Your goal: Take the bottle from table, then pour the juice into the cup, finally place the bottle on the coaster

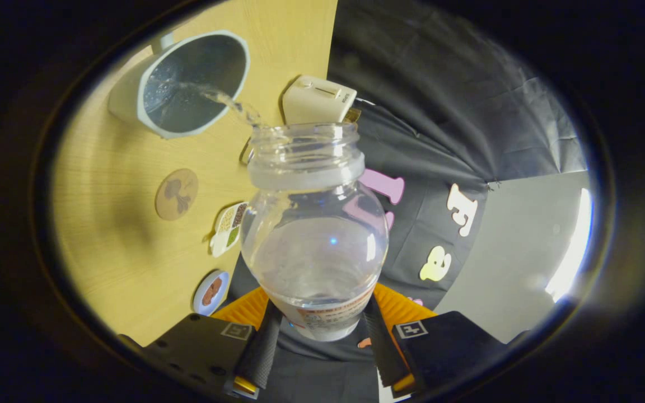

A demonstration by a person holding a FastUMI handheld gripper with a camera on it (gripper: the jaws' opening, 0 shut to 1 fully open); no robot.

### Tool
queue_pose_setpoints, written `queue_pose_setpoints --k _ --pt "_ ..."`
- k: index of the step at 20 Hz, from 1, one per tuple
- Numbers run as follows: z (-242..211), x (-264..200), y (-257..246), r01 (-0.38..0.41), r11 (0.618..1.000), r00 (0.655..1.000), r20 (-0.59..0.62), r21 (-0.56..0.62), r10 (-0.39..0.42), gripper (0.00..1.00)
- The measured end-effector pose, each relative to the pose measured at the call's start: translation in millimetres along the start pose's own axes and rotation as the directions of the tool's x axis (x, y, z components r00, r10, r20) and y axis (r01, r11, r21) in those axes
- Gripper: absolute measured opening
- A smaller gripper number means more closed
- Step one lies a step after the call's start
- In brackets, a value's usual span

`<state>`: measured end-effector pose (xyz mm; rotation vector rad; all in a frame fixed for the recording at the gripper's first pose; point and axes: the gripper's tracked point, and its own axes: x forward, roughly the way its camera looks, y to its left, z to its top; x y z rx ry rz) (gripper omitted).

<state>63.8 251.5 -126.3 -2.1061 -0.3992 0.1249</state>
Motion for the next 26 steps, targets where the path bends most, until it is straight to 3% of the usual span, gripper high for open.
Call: queue_pose_setpoints --k 14,19,23,26 --pt "11.9 -6.3 -0.3 0.002 0.999 0.999 0.04 -0.042 0.0 0.79" --pt "-0.6 -10.1 19.9 -0.116 0.987 0.993 0.003 0.109 0.116 0.78" --pt "-6.2 -16.9 49.6 -0.242 0.926 0.966 -0.015 0.291 0.257 0.78" --pt "-3.0 -23.7 75.3 -0.342 0.814 0.922 -0.002 0.469 0.388 0.78"
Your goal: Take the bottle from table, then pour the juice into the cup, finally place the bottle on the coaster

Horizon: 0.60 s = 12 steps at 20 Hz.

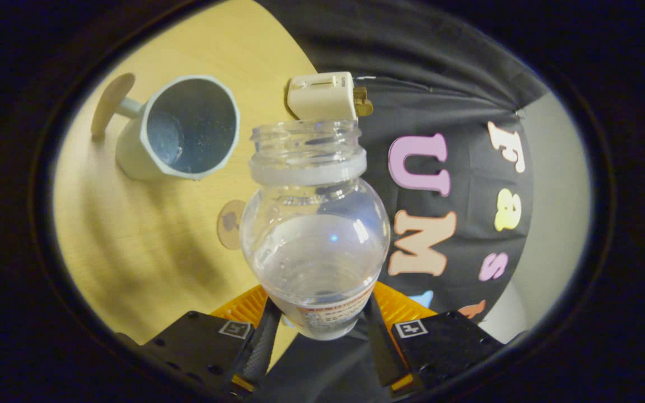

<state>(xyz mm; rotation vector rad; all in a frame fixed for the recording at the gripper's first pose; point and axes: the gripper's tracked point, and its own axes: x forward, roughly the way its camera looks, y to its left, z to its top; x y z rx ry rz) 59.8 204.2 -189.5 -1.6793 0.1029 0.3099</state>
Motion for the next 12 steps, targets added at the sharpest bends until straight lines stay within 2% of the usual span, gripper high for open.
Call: queue_pose_setpoints --k 2,3,5,7,10,12 --pt "-0.9 -1.8 13.8 -0.091 0.986 0.996 -0.01 0.142 0.093 0.78" --pt "-0.4 -3.0 20.5 -0.132 0.967 0.99 -0.01 0.219 0.137 0.78" --pt "-2.3 -5.9 34.8 -0.209 0.902 0.973 -0.008 0.378 0.229 0.78" --pt "0.6 -4.8 46.8 -0.282 0.789 0.946 0.02 0.545 0.324 0.78" --pt "12.8 2.7 50.3 -0.35 0.554 0.903 0.114 0.756 0.415 0.78" --pt "19.2 11.8 41.2 -0.358 0.402 0.889 0.176 0.843 0.422 0.78"
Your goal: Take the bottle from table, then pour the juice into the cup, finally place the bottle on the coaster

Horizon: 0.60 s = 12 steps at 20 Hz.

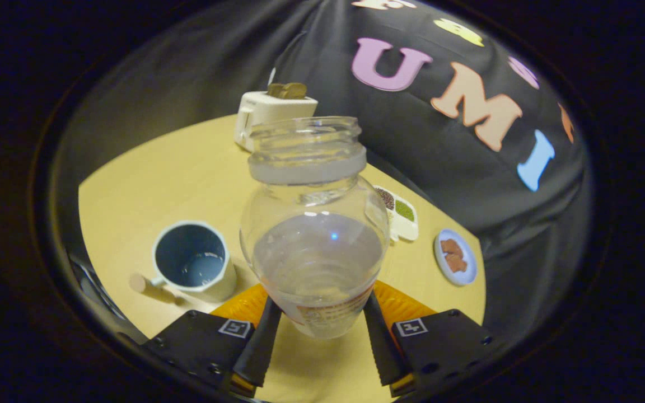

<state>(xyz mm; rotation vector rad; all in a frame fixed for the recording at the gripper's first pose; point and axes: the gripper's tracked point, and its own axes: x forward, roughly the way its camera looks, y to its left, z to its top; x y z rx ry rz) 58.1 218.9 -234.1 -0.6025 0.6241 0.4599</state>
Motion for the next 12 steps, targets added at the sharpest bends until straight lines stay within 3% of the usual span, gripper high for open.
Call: queue_pose_setpoints --k 3,7,12 --pt "25.8 11.2 -8.8 -0.062 0.981 0.997 0.064 0.184 0.051 0.78" --pt "53.0 33.1 -25.6 -0.12 0.92 0.986 0.149 0.374 0.068 0.78" --pt "79.7 58.0 -46.8 -0.109 0.911 0.976 0.218 0.398 0.022 0.78"
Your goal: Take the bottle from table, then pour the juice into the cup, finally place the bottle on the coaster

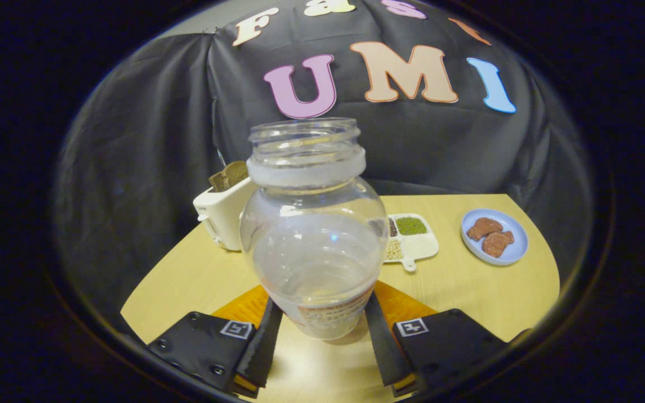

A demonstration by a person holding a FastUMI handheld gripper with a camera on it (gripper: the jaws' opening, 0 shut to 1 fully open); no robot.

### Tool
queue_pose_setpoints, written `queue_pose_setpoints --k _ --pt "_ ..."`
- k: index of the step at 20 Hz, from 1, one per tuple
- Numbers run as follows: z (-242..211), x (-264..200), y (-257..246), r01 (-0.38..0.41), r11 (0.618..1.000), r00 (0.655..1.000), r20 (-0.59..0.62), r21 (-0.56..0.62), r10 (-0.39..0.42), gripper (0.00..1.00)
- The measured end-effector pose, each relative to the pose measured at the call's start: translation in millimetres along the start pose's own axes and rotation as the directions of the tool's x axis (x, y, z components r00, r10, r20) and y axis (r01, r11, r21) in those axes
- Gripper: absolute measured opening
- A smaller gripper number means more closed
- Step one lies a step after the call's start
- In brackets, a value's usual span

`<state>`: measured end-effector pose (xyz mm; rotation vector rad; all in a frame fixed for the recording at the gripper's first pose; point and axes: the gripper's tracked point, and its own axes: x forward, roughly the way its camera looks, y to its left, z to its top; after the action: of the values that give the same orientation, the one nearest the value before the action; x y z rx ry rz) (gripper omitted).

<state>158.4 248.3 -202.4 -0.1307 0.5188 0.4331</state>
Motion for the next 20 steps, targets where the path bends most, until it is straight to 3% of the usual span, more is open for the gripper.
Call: queue_pose_setpoints --k 5,20 --pt "-5.4 24.6 -4.7 0.048 0.996 0.998 0.045 -0.076 -0.044 0.78" --pt "-60.2 48.7 -19.0 0.078 0.996 0.997 -0.024 -0.051 -0.079 0.78"
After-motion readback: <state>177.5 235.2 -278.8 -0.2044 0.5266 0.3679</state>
